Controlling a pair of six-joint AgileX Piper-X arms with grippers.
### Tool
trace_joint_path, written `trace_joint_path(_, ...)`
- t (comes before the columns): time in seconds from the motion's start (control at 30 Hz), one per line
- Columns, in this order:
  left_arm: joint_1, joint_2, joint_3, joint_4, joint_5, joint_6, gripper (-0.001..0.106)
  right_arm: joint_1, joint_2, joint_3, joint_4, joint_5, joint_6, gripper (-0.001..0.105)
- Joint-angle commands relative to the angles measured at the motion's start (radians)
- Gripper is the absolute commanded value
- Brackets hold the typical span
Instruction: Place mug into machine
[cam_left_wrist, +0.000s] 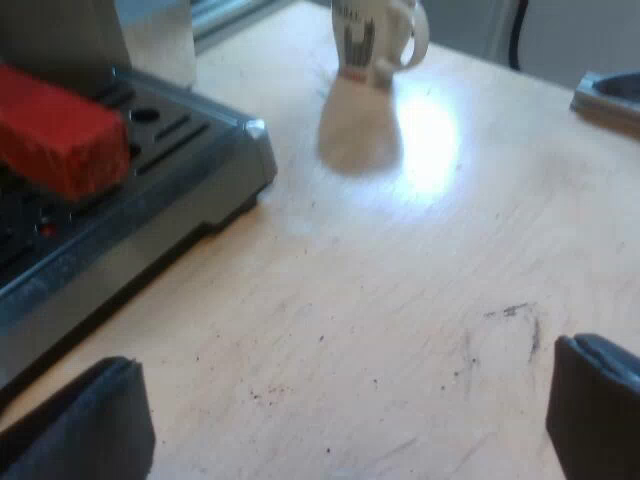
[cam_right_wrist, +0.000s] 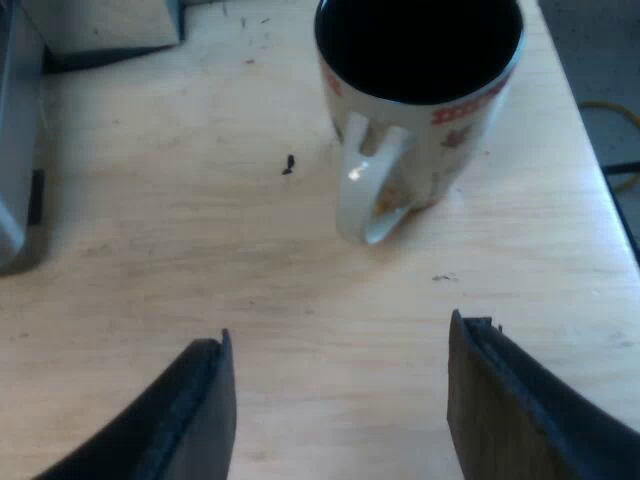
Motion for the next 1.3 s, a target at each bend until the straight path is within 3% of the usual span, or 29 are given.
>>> trace_joint_path(0.03,-0.001,0.021,0.01,-0.062,0.007,-0.001,0.082,0.037,-0.001,0.048,-0.108,0.011,0.009,0.051)
trace_joint_path(0.27,-0.001,0.06,0.028,-0.124,0.007,-0.001,0.082,0.118,0.001,0.128,-0.204,0.135,0.102,0.051)
trace_joint_path(0.33,-0.001,0.06,0.03,-0.124,0.007,-0.001,0.082,0.192,0.001,0.182,-0.258,0.26,0.151,0.051)
trace_joint_path(0.5,-0.001,0.06,0.038,-0.124,0.007,-0.001,0.082,0.283,0.001,0.251,-0.389,0.336,0.152,0.051)
trace_joint_path(0.6,-0.001,0.06,0.038,-0.132,0.007,-0.001,0.082,0.37,0.014,0.355,-0.59,0.442,0.152,0.052)
trace_joint_path(0.8,-0.001,0.06,0.038,-0.132,0.007,-0.001,0.082,0.406,0.055,0.42,-0.73,0.572,0.137,0.059)
trace_joint_path(1.03,-0.001,0.06,0.038,-0.132,0.007,-0.001,0.082,0.402,0.093,0.425,-0.751,0.627,0.124,0.059)
trace_joint_path(1.3,-0.001,0.06,0.038,-0.132,0.007,-0.001,0.082,0.402,0.26,0.425,-0.882,0.627,0.124,0.059)
